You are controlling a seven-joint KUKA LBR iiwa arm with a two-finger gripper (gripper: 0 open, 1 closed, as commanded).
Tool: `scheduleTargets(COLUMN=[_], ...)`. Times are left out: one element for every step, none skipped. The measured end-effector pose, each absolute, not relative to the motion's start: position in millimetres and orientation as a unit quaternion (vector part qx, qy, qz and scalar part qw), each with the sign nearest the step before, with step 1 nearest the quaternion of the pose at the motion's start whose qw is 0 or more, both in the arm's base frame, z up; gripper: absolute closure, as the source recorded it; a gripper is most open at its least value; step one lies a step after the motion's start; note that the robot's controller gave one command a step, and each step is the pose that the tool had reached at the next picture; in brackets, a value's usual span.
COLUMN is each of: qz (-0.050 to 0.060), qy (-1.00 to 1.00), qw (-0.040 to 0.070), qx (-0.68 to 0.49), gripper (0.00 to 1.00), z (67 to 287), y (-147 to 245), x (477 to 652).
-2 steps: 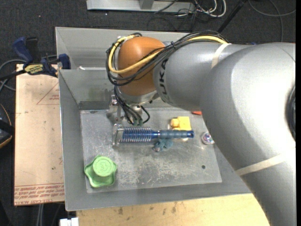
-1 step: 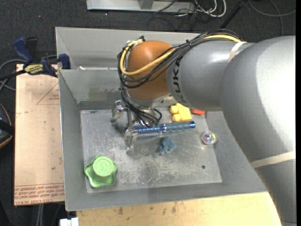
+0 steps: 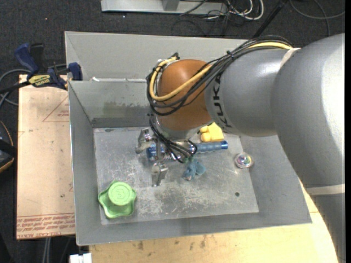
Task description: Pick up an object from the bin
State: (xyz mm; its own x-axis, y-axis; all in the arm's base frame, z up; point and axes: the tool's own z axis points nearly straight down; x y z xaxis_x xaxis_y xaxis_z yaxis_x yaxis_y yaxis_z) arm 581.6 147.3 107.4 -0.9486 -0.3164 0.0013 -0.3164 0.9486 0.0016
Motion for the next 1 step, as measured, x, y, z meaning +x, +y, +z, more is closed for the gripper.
scheduleTargets(qz=[-0.001], qy=[-0.947], qw=[0.001], qx=[0.32], gripper=[0.0], z=[101.2], y=[37.4], x=[541.0])
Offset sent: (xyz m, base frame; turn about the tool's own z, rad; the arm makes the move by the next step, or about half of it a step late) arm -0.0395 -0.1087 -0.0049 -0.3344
